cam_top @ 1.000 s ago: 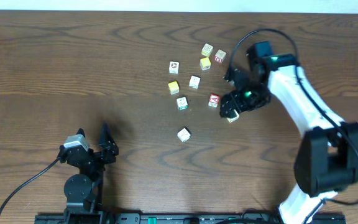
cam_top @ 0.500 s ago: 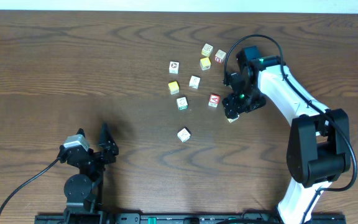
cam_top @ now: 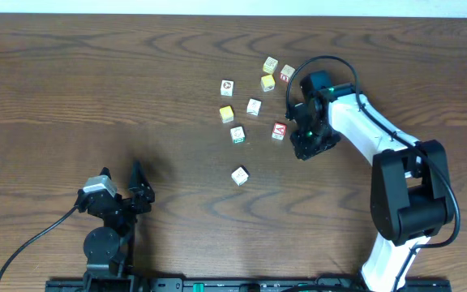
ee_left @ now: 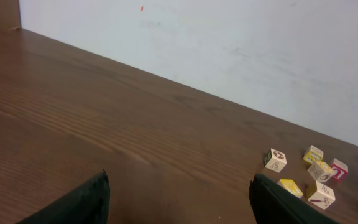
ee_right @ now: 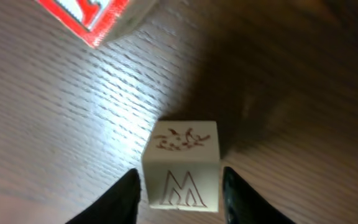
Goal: Lift 5 blocks
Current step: 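Carry the M block down-left and set it on the table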
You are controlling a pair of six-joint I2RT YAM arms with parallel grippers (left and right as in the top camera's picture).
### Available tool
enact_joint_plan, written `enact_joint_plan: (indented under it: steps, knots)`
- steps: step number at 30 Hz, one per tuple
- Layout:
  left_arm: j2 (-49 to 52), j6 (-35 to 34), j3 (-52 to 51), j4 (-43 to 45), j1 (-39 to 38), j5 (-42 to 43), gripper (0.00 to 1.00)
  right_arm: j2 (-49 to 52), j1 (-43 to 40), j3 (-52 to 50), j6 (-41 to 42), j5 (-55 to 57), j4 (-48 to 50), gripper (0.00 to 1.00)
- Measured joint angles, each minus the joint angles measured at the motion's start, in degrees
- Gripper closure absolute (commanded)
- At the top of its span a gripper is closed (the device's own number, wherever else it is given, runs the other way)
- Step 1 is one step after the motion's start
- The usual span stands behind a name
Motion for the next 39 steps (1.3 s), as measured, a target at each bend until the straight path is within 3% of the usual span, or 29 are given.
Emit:
enact_joint_plan:
  steps: [19, 26, 33, 39]
  knots:
    - [0.0, 0.0, 0.0, 0.0, 0.0, -0.02, 0.28, 0.0, 1.95, 0.0, 11.08, 3.76, -0.02, 0.7]
    - [0.0, 0.0, 0.0, 0.0, 0.0, -0.02, 0.27, -0.22, 1.97, 0.0, 15.8, 2.34, -4.22, 0.82]
    - [0.0, 0.0, 0.0, 0.0, 0.0, -0.02, 0.27, -2.58, 3.85, -0.02, 21.05, -1.16, -5.92, 0.79]
    - [0.0, 0.0, 0.0, 0.0, 0.02, -0.02, 0.28, -2.84, 10.6, -0.28, 25.16, -1.73, -4.09, 0.75]
